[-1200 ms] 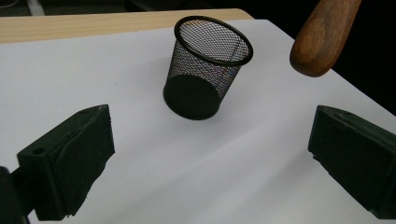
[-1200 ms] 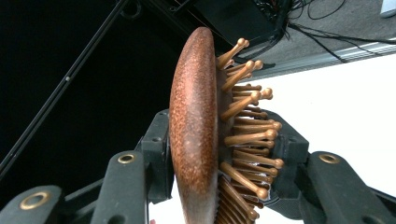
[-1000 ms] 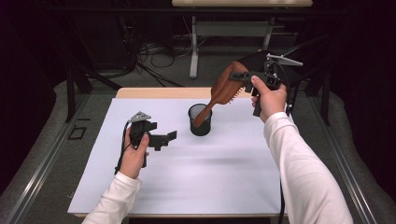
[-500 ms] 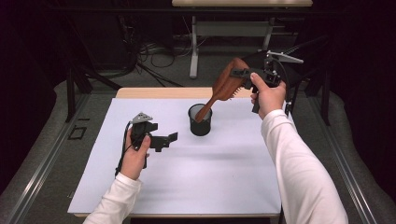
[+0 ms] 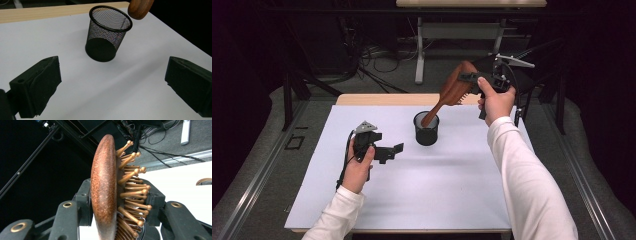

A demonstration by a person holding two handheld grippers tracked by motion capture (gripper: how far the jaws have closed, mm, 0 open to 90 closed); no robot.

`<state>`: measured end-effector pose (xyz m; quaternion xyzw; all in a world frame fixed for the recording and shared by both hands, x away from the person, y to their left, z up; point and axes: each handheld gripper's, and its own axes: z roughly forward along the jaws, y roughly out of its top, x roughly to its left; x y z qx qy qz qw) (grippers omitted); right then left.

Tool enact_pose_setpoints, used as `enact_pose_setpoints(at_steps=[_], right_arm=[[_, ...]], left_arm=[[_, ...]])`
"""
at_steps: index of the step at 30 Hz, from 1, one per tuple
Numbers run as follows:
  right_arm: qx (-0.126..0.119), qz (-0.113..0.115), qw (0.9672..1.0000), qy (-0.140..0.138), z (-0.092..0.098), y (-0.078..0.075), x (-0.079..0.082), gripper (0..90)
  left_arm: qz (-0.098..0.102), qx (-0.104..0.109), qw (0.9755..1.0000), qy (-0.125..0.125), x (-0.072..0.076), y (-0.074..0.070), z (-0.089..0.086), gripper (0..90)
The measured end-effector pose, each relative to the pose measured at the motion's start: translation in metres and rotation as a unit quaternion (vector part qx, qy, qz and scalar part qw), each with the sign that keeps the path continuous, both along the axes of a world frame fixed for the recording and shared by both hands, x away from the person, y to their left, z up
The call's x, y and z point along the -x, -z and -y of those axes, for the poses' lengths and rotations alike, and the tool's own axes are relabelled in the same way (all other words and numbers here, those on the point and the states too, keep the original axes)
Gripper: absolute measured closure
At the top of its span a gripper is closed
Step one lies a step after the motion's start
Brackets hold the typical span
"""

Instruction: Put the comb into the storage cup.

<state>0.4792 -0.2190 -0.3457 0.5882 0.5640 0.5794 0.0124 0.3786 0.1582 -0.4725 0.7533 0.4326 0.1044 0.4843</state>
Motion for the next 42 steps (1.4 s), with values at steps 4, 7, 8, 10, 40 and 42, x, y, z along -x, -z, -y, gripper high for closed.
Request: enact_pose_setpoints(at_steps=[4,7,8,10,40,42], right_arm=[[0.006,0.003,1.0,0.005,-0.003,0.001,-0.001,50.7],[0.013,0.005,0.9999,0.009,-0.005,0.003,-0.003,50.7],[0.015,0.007,0.9998,0.009,-0.005,0.004,-0.004,50.7],[0.016,0.008,0.9998,0.013,-0.006,0.005,-0.005,50.7],[0.044,0.029,0.9972,0.052,-0.021,0.024,-0.017,50.8],[0.045,0.032,0.997,0.054,-0.021,0.025,-0.017,50.8]], left_arm=[[0.001,-0.002,1.0,0.001,0.0,0.0,0.0,0.5],[0.001,-0.003,1.0,0.002,0.0,0.0,0.0,0.5],[0.002,-0.003,1.0,0.002,0.0,0.0,0.0,0.5],[0.002,-0.003,1.0,0.003,0.0,0.0,0.0,0.5],[-0.003,-0.006,1.0,-0.001,-0.001,0.003,-0.001,0.5],[-0.003,-0.007,1.0,-0.001,-0.001,0.003,-0.001,0.5]])
